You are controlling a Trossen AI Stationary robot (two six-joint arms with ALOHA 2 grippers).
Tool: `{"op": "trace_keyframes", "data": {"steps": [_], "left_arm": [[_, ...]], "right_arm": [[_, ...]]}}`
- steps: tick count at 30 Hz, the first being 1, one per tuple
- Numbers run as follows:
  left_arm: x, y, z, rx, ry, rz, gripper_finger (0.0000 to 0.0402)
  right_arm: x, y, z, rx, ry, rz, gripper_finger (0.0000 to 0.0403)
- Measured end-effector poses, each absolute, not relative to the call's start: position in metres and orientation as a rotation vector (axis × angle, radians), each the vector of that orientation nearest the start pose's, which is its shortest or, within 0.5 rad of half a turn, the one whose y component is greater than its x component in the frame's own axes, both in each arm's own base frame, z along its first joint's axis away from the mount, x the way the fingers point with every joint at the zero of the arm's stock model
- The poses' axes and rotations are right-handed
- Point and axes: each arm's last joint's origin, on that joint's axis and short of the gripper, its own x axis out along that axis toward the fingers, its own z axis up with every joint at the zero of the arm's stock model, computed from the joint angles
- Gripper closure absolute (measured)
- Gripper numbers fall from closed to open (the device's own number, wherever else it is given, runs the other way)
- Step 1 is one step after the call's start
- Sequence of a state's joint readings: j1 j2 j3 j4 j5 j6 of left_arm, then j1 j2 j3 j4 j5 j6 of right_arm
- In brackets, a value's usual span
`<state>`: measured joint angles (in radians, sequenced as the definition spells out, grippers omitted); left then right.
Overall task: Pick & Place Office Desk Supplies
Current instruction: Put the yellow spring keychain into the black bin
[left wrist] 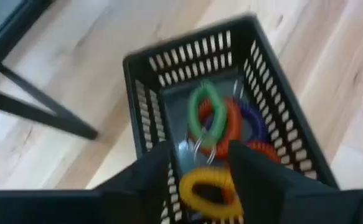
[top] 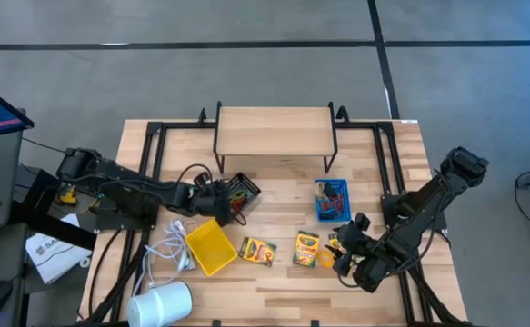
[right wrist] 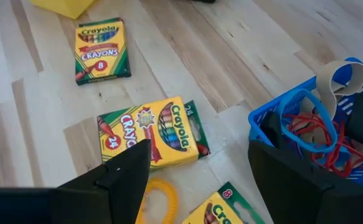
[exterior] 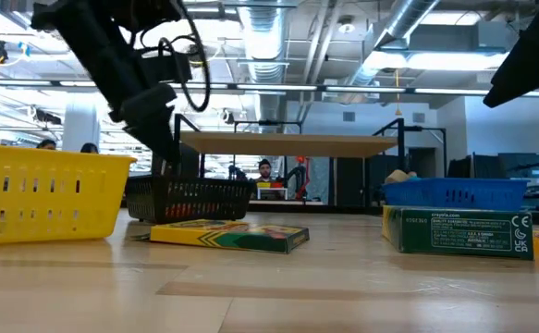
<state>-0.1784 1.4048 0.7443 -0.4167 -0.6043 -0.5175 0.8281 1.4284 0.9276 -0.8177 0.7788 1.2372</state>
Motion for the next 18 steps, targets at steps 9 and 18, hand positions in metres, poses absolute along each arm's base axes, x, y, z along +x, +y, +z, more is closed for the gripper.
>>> {"op": "trace_keyframes", "data": {"steps": [9, 18], "left_arm": [[0.272, -0.057, 0.228, -0.013, 0.443, 0.379, 0.0195], [0.264, -0.104, 0.273, 0.045, 0.274, 0.237, 0.0231]], "right_arm": [[0.193, 0.185, 0.217, 0.324, 0.826, -0.258, 0.0137], [0.208, 0.198, 0.179, 0.43, 1.06, -0.246, 0.0137]]}}
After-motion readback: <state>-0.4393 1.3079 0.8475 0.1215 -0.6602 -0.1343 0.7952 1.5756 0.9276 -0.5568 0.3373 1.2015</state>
